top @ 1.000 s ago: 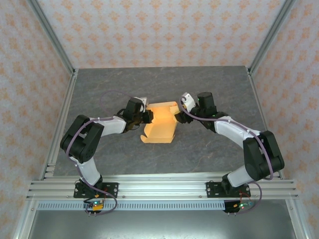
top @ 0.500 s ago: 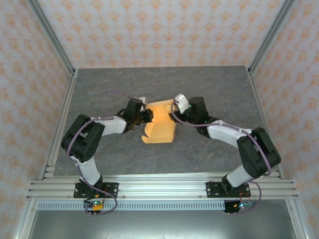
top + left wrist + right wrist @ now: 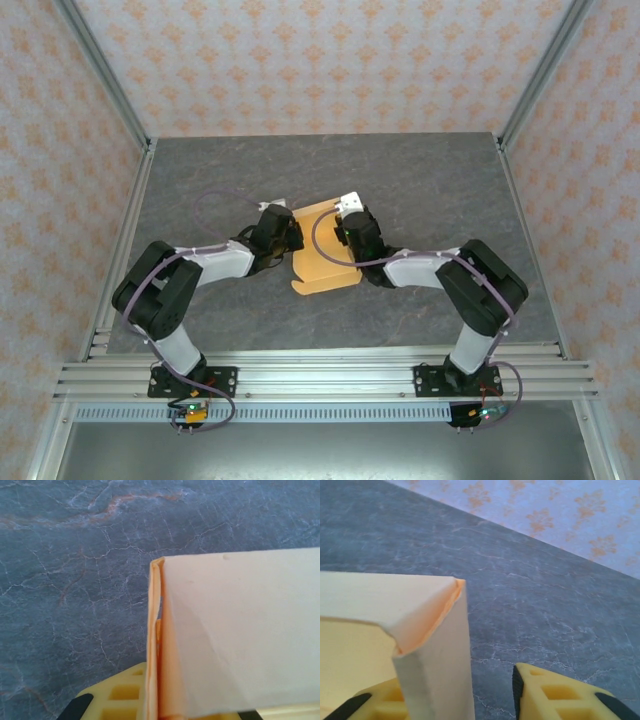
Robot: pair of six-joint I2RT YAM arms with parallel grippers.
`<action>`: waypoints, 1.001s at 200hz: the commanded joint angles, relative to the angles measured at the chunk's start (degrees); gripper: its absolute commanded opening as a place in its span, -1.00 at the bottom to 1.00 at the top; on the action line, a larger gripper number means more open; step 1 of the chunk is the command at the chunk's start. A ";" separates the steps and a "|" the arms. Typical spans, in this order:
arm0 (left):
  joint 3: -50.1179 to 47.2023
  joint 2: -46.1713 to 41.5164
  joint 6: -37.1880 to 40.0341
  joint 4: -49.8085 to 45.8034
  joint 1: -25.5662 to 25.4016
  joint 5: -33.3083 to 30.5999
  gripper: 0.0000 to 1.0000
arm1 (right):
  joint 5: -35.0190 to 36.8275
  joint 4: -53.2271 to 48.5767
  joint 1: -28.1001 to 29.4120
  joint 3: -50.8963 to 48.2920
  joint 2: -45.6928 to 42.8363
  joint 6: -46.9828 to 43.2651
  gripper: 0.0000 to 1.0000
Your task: Fold the paper box
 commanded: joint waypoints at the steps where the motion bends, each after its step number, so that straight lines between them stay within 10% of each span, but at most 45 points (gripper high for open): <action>1: -1.08 -3.50 -2.42 -2.94 -1.07 -6.51 -1.00 | 9.85 1.28 -0.09 2.87 1.25 4.87 -0.35; 87: 0.58 -4.11 -4.04 -7.05 -2.31 -8.35 -1.00 | 11.36 2.82 2.43 3.90 4.70 9.13 -0.49; 200: 4.05 -3.93 -2.33 -13.98 -1.81 -15.03 -1.00 | -29.73 2.07 -3.56 -5.86 -11.82 0.83 0.27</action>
